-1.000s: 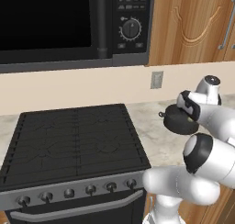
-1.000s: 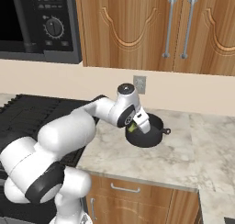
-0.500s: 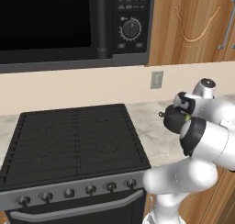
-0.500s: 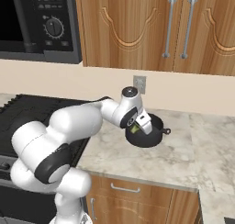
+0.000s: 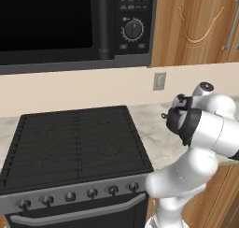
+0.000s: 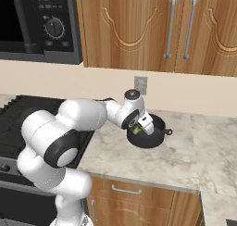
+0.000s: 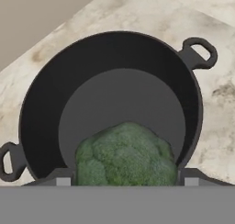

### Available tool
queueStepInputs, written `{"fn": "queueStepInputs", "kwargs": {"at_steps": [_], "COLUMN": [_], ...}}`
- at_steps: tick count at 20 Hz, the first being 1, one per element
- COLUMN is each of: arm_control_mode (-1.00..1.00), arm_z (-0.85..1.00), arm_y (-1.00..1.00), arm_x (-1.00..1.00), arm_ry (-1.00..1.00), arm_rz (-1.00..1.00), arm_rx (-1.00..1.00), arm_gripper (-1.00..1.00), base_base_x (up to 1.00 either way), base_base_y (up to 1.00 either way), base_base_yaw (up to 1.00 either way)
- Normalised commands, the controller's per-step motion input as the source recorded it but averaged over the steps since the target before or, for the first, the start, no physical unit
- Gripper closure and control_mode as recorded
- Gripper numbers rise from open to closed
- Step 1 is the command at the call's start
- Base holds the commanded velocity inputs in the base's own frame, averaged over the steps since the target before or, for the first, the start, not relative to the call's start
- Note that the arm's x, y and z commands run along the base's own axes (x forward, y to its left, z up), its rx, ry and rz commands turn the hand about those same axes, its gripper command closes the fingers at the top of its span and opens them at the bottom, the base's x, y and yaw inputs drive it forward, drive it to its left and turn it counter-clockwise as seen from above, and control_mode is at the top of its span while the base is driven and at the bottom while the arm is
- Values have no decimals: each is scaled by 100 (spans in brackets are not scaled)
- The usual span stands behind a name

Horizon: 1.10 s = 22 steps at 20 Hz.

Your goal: Turn on the sink faucet. Then move the broccoli from the counter to the sink. Turn off the sink. Move the vegetable from the sink to the pot next to the stove. Finally move the pot to the rear right burner.

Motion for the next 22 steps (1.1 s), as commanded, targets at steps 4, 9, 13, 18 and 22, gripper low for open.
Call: {"fn": "queueStepInputs", "kwargs": {"at_steps": [4,9,13,18,22], "arm_control_mode": [-100,-100,-100,-100,-100], "arm_z": [-4,-6,-6,0,0], "arm_y": [-11,-18,-21,-20,-7], "arm_x": [27,22,5,0,0], "arm_ry": [1,2,1,0,0], "arm_rz": [1,1,1,2,2], "arm_rx": [0,0,0,0,0], "arm_gripper": [100,100,100,100,100], "base_base_x": [0,0,0,0,0], "base_base_y": [0,0,0,0,0], "base_base_yaw": [0,0,0,0,0]}}
